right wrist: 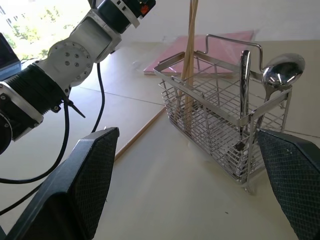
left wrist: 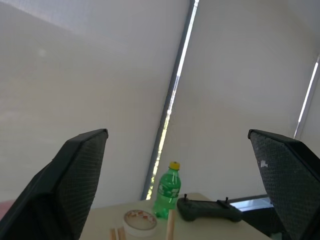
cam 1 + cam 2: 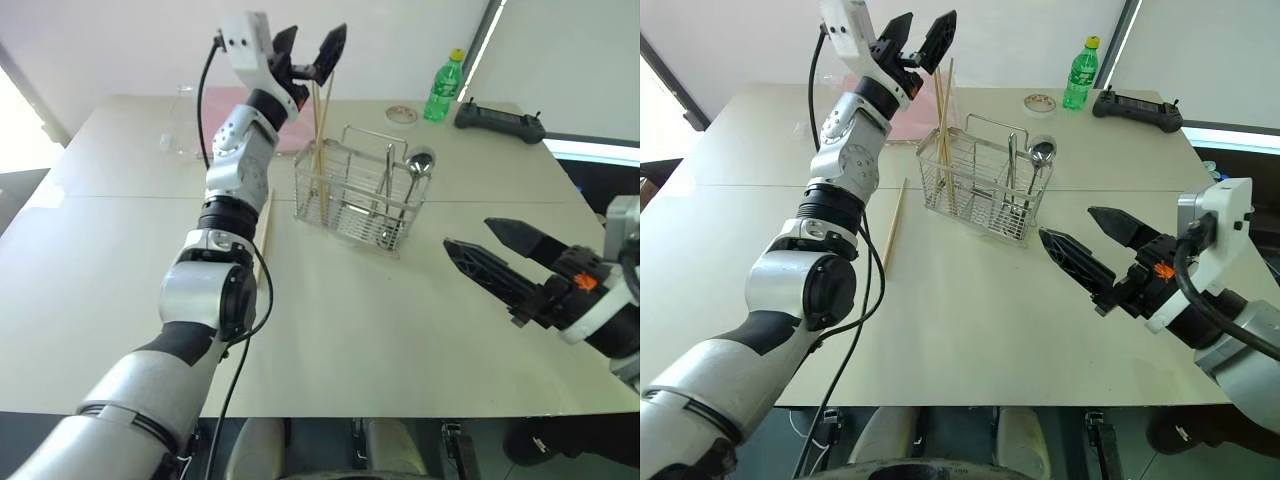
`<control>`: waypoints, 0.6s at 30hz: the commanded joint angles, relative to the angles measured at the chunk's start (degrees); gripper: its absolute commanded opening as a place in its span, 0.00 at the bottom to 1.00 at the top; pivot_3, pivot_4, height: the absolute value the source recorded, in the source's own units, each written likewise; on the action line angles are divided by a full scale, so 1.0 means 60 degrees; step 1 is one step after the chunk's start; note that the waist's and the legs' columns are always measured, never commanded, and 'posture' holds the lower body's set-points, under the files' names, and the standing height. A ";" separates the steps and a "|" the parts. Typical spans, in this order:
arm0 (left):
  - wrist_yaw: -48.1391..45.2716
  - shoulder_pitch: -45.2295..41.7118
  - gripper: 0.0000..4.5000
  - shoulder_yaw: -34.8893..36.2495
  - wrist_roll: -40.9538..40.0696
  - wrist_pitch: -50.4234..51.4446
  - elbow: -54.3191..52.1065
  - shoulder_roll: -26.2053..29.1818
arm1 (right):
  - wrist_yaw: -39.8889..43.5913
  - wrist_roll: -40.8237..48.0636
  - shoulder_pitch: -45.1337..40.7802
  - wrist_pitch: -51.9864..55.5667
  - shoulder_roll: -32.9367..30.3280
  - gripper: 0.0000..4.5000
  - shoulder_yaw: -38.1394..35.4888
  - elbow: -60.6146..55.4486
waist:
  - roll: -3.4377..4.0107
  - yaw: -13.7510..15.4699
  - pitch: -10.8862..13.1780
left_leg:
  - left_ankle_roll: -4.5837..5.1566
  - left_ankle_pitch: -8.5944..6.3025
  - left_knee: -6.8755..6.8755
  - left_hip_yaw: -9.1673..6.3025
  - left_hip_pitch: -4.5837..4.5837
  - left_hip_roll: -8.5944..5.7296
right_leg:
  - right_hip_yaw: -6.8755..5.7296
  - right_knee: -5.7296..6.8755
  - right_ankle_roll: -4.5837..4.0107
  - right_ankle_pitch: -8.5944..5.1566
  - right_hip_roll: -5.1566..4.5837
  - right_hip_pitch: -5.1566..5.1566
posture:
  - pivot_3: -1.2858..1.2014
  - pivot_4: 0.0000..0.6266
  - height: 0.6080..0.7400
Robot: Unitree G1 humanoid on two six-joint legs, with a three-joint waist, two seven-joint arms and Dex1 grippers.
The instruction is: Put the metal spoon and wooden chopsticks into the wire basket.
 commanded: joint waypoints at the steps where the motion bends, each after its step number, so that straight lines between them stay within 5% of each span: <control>1: 0.0313 -0.0109 0.99 0.0335 -0.0535 0.1270 -0.1569 0.0582 | 0.0084 -0.0001 -0.0166 -0.0251 -0.0085 1.00 0.0024 0.0034 | 0.0001 -0.0010 0.0000 | 0.0000 0.0000 -0.0001 0.0000 0.0002 0.0000 | 0.0000 0.0003 0.0004 0.0002 0.0000 0.0000 | 0.52 0.24 0.86; 9: 0.1584 0.0394 0.99 -0.0503 0.0011 0.7544 -0.3132 0.3369 | 0.0403 -0.0316 0.0005 -0.0166 0.0079 1.00 0.0209 0.0068 | 0.0013 -0.0080 -0.0006 | 0.0000 0.0000 -0.0010 -0.0015 0.0023 0.0016 | -0.0001 0.0027 0.0027 0.0013 0.0024 0.0003 | 0.52 0.24 0.86; 18: 0.1660 0.2257 0.99 -0.2324 0.0552 1.1840 -0.5316 0.3671 | 0.1592 -0.0999 0.0242 0.0252 -0.0117 1.00 0.0553 0.0057 | 0.0000 0.0014 0.0001 | -0.0008 0.0004 0.0005 -0.0021 -0.0002 0.0008 | 0.0002 0.0019 -0.0005 -0.0002 0.0008 -0.0007 | 0.52 0.24 0.86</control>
